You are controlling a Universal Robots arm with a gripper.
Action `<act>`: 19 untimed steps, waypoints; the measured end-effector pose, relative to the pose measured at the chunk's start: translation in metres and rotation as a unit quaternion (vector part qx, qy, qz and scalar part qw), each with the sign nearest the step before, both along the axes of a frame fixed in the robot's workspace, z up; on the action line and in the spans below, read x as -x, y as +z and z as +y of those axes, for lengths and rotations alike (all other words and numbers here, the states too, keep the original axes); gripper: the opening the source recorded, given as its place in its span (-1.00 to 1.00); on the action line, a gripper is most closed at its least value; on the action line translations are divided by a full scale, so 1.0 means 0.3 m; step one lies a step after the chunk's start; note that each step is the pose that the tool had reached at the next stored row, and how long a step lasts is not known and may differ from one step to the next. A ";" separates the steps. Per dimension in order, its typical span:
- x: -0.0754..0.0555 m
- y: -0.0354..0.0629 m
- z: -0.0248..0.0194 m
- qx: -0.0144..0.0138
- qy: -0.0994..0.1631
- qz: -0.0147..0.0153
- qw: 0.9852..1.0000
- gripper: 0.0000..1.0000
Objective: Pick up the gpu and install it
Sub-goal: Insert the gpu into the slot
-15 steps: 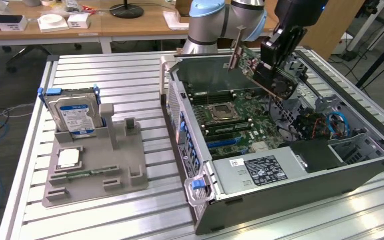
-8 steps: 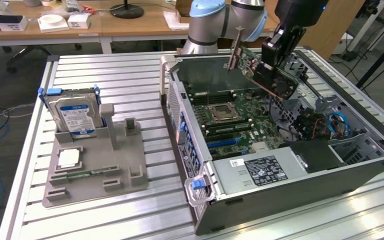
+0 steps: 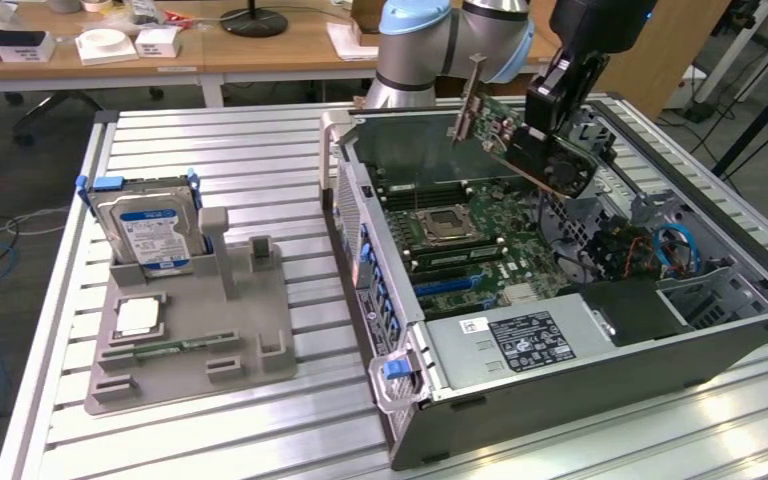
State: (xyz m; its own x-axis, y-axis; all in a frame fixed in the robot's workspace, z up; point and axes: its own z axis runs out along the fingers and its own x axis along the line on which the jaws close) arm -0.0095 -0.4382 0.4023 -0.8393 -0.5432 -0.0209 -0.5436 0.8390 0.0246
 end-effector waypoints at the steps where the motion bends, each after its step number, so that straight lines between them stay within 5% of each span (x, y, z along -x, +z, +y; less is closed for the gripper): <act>1: 0.000 0.000 0.000 0.000 0.003 0.000 1.000 -0.47; 19: 0.000 0.000 0.000 0.000 0.065 0.000 0.998 -0.47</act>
